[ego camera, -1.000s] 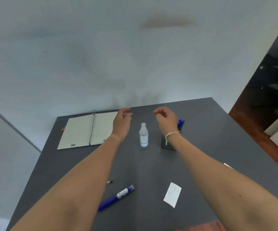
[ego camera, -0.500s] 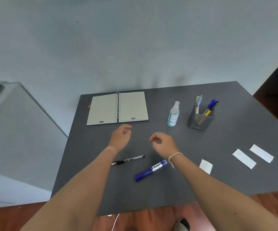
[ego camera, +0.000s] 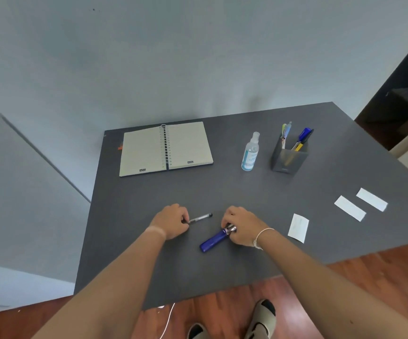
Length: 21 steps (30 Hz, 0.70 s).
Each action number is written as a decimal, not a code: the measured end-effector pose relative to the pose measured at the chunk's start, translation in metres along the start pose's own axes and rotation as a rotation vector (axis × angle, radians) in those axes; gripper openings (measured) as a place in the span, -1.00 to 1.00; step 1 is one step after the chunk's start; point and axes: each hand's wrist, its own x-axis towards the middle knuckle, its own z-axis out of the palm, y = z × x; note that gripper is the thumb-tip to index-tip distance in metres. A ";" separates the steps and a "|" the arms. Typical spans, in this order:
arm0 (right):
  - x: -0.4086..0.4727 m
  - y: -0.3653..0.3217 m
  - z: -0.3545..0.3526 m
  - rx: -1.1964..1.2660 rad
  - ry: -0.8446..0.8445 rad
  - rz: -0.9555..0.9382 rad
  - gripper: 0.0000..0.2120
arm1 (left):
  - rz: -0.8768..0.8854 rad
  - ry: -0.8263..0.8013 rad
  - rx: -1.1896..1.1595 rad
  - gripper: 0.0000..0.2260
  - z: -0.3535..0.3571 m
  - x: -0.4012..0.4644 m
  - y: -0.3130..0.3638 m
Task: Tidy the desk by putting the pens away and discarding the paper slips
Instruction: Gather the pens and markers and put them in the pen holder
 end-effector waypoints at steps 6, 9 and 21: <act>-0.001 0.009 -0.013 0.073 0.003 0.084 -0.86 | 0.032 0.003 -0.019 -0.86 -0.010 0.008 0.019; -0.004 0.018 -0.037 0.204 0.049 0.129 -0.86 | 0.064 0.015 -0.047 -0.86 -0.025 0.018 0.037; -0.033 0.106 -0.196 0.497 0.524 0.255 -0.87 | 0.256 0.198 -0.107 -0.82 -0.119 0.081 0.174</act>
